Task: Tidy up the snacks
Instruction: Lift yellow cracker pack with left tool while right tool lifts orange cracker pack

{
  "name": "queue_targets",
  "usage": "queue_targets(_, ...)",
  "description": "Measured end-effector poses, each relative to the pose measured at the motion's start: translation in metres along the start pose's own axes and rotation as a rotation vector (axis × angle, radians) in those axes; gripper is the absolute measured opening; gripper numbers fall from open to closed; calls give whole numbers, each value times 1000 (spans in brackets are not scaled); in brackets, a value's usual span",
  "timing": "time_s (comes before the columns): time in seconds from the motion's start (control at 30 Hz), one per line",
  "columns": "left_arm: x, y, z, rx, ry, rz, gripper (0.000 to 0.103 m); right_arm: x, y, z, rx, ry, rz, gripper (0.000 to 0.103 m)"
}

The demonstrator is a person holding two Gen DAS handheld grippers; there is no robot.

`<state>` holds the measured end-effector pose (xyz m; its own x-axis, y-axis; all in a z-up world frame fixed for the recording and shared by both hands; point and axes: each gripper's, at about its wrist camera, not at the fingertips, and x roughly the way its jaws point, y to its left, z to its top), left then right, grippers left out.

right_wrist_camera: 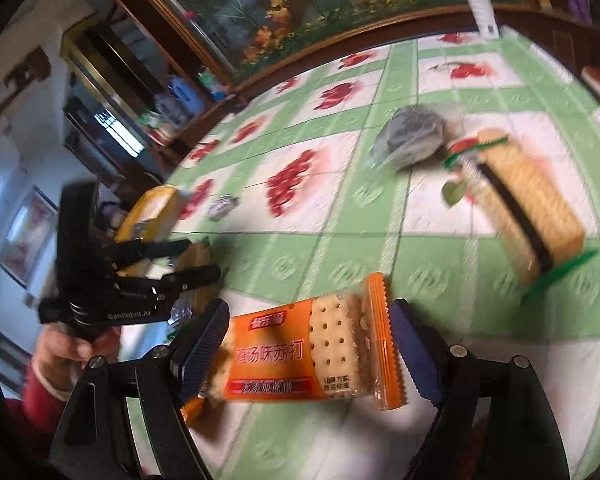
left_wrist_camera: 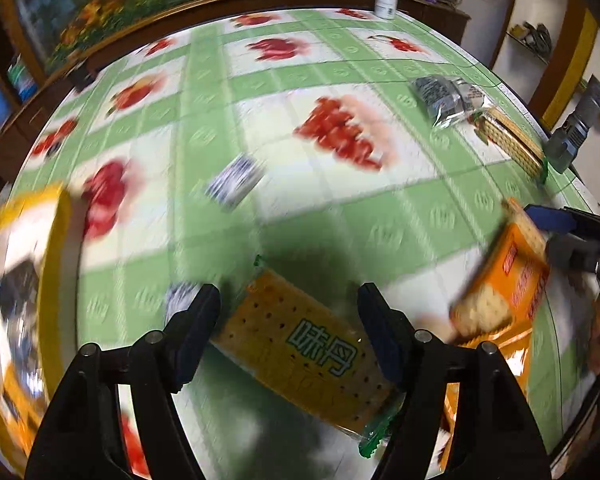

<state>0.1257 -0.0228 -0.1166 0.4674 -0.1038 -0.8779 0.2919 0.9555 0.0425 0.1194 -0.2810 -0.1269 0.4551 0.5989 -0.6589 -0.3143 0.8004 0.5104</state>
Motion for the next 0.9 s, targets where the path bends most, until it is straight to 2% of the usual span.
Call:
queue_targets(0.2,-23,23,-45,-61,-14,18,71,-23,17,-12,-81,-23,21,85)
queue_targets(0.27,-27,22,-51,-40,-21,21,71,-25,35,-20,-176,-15,9,85)
queue_targets(0.37,-29,8,-55,37,-32,78,71,-16,63,-28,-338,36,-4,83)
queue_targets(0.43,-36,3,-60,84,-58,114,71,-11,80,-33,-455,63,-54,83)
queue_targets(0.5,-43,7,-64,86,-77,121,73,-10,89,-35,-510,74,-81,83)
queue_targets(0.53,-44,13,-65,56,-66,112,78,-11,91,-35,-516,73,-81,83)
queue_targets(0.6,-42,30,-68,-64,-25,61,78,-14,90,-34,-509,60,-73,83)
queue_targets(0.67,-40,45,-73,-215,19,-1,78,-13,87,-31,-505,52,-67,83)
queue_targets(0.77,-40,61,-86,-463,33,-33,79,-9,87,-25,-513,55,-65,83)
queue_targets(0.8,-38,60,-89,-507,49,-44,79,-6,88,-23,-525,63,-54,83)
queue_targets(0.83,-36,58,-88,-535,54,-47,83,-4,90,-21,-542,72,-44,83)
queue_targets(0.9,-33,50,-83,-535,73,-32,83,3,94,-17,-581,108,-10,83)
